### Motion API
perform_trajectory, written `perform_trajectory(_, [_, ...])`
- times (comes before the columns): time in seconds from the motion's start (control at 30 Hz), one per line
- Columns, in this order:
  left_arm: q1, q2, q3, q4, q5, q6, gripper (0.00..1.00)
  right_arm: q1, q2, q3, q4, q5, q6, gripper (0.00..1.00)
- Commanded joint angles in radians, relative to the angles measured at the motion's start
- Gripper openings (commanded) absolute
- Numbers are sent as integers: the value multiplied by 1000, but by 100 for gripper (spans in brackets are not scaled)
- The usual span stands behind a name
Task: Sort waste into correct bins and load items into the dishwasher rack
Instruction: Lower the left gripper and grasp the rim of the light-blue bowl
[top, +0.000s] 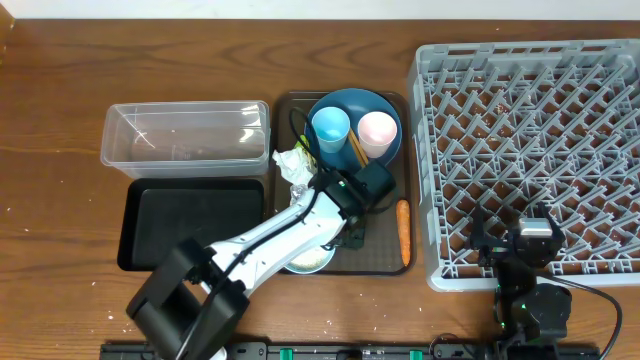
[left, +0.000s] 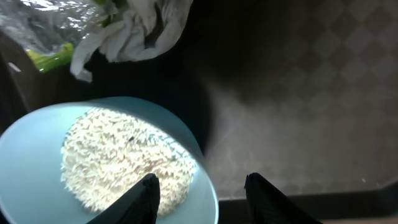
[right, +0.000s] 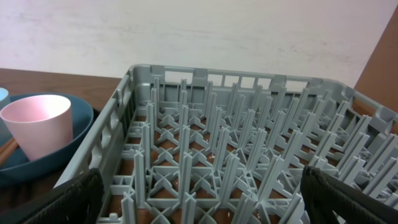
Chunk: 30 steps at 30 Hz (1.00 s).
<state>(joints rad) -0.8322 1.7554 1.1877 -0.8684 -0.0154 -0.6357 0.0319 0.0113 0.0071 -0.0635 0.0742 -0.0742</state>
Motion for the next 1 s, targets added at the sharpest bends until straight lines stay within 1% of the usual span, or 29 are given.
perform_trajectory(0.0, [-1,19,-8,6,-23,-32,47,-6,-5,-2,-4,-4,-10,99])
perform_trajectory(0.23, [-2,41,-8,7,-23,-34,46,-6,-5,-2,-4,-4,-10,99])
perform_trajectory(0.37, [-19,41,-9,11,-23,-59,45,-6,-5,-2,-4,-4,-10,99])
perform_trajectory(0.5, [-45,41,-18,40,-23,-59,40,-6,-5,-2,-4,-4,-10,99])
perform_trajectory(0.6, [-64,41,-33,72,-24,-59,40,-6,-5,-2,-4,-4,-10,99])
perform_trajectory(0.8, [-69,41,-67,78,-109,-85,40,-6,-5,-2,-4,-4,-10,99])
perform_trajectory(0.97, [-70,41,-71,76,-112,-85,40,-6,-5,-2,-4,-4,-10,99])
